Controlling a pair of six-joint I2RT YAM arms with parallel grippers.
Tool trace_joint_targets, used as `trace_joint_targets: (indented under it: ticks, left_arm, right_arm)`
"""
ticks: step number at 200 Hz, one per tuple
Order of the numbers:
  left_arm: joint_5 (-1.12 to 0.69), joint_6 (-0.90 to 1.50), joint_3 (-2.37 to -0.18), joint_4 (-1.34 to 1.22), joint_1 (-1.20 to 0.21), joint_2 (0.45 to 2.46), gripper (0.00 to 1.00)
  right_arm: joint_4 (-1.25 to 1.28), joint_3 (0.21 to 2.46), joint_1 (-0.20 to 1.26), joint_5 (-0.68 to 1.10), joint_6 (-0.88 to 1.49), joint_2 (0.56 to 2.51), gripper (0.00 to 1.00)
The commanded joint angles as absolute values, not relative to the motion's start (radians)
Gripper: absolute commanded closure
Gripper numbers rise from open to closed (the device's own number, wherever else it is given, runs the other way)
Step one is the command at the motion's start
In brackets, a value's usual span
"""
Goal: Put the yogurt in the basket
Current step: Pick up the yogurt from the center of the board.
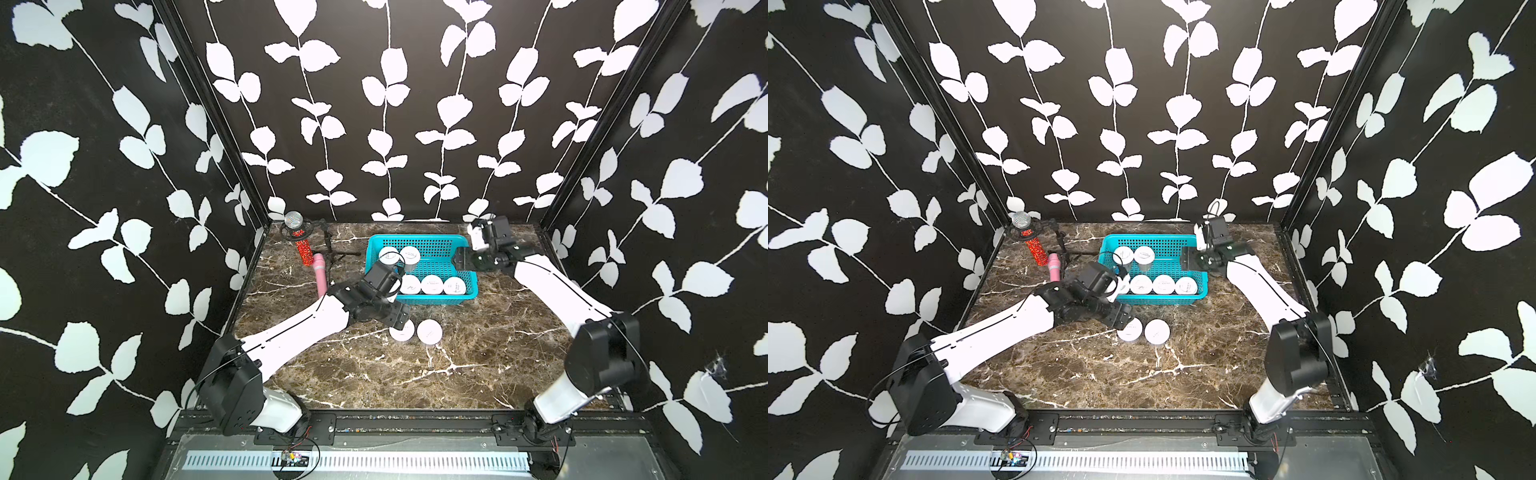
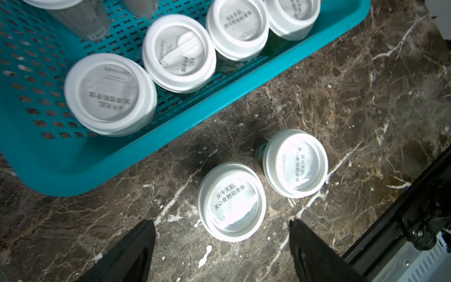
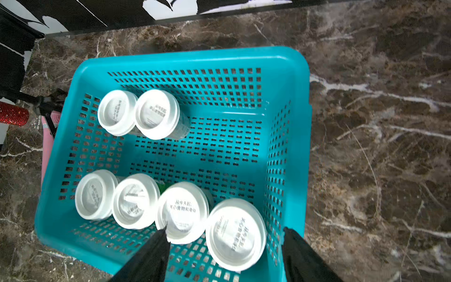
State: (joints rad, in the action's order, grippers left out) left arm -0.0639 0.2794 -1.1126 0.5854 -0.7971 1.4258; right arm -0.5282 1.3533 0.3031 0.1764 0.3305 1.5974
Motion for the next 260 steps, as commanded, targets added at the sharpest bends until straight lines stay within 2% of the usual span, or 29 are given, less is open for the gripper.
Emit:
trace_joint_targets:
  ticks: [1, 59, 148, 260]
  left_arm:
    - [-0.051, 0.297, -1.138, 0.61, -0.822, 1.434, 0.14]
    - [0.001, 0.3, -1.16, 0.621, -0.874, 1.501, 0.15]
    - [0.062, 0.267, -1.219, 0.688, -0.922, 1.589, 0.17]
    - [0.098, 0.261, -1.238, 0.715, -0.948, 1.644, 0.3]
  right_arm:
    - [-0.463, 1.233, 0.276, 0.18, 0.355, 1.499, 0.26]
    - [-0.411, 1.045, 0.232, 0.173, 0.391, 1.378, 0.26]
    - [-0.399, 1.009, 0.215, 0.186, 0.394, 1.362, 0.25]
    - [-0.396, 0.999, 0.21, 0.199, 0.397, 1.358, 0.25]
